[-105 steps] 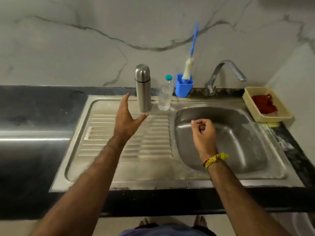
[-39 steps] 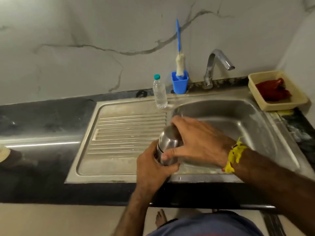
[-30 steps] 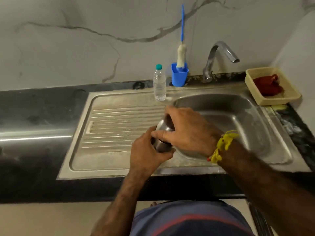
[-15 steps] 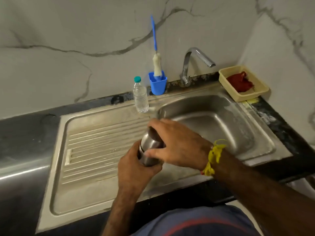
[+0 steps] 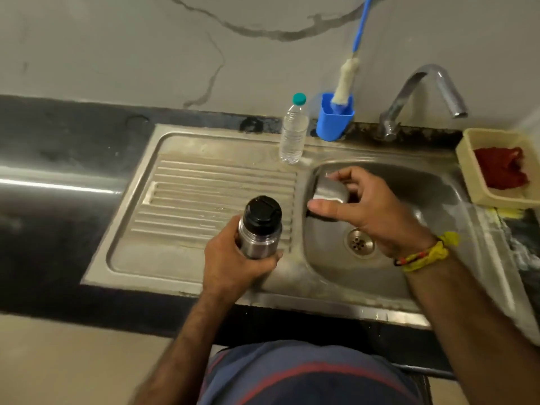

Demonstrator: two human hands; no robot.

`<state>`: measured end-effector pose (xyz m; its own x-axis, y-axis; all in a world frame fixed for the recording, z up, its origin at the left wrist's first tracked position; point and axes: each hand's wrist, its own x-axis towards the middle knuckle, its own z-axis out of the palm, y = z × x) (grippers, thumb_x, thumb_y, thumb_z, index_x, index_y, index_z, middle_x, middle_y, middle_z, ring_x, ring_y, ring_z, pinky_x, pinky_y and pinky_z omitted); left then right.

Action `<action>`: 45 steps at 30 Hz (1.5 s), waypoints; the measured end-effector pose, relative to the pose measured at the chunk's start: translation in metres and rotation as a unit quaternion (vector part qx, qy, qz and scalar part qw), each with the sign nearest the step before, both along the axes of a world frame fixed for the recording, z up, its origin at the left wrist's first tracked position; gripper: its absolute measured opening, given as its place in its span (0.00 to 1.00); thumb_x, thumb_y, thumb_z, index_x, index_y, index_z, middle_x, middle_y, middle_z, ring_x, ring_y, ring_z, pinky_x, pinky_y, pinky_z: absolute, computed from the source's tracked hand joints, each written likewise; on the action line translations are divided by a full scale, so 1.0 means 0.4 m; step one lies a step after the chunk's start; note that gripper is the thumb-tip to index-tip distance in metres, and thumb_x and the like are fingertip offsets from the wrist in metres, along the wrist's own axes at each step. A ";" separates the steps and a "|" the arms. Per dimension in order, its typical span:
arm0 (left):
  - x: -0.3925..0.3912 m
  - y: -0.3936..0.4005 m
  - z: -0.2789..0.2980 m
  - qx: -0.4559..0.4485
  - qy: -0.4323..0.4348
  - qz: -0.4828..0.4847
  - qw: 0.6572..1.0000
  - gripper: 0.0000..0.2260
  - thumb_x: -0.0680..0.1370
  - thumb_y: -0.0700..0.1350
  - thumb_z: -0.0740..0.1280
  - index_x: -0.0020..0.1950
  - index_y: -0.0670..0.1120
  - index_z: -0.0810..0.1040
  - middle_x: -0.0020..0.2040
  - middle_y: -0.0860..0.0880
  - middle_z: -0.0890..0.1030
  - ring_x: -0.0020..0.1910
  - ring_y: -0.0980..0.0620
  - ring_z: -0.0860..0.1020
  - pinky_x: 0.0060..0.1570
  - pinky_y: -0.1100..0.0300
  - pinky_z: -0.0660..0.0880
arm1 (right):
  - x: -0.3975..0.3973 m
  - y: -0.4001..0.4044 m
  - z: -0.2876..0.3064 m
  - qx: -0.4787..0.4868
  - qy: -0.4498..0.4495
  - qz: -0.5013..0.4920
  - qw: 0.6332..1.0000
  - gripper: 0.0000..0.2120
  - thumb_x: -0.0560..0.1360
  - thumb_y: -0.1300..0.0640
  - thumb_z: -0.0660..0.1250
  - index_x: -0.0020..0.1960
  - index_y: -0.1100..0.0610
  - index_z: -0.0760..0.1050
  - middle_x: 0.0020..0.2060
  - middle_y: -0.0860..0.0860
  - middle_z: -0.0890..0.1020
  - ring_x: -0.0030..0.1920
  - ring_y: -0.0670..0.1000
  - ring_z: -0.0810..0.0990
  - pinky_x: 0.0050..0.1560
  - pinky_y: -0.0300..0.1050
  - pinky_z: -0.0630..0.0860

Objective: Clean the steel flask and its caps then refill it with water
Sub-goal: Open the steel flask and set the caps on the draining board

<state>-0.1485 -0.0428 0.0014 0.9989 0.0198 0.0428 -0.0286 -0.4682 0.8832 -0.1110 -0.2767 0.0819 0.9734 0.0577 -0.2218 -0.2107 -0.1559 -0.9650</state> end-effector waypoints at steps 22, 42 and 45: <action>0.056 0.086 -0.012 -0.059 -0.007 0.036 0.998 0.31 0.61 0.40 0.86 0.58 0.55 0.78 0.51 0.60 0.84 0.48 0.60 0.82 0.48 0.70 0.75 | 0.291 0.246 -0.450 -0.212 -0.059 -0.005 0.975 0.35 0.62 0.53 0.83 0.64 0.53 0.72 0.57 0.51 0.81 0.57 0.52 0.79 0.60 0.54 0.78; 0.016 -0.079 0.028 0.142 -0.036 -0.007 0.989 0.33 0.60 0.54 0.84 0.59 0.47 0.75 0.51 0.53 0.77 0.49 0.50 0.78 0.47 0.49 0.78 | -0.045 0.159 0.058 -0.498 -0.119 0.039 0.858 0.34 0.69 0.21 0.52 0.54 0.50 0.69 0.46 0.50 0.82 0.45 0.55 0.81 0.42 0.49 0.77; 0.006 -0.100 0.029 0.091 -0.015 -0.032 0.995 0.30 0.60 0.52 0.84 0.56 0.51 0.74 0.47 0.54 0.80 0.45 0.55 0.79 0.44 0.61 0.76 | -0.048 0.163 0.046 -0.532 -0.171 0.020 0.829 0.31 0.74 0.25 0.52 0.56 0.52 0.70 0.47 0.54 0.83 0.47 0.58 0.81 0.40 0.48 0.68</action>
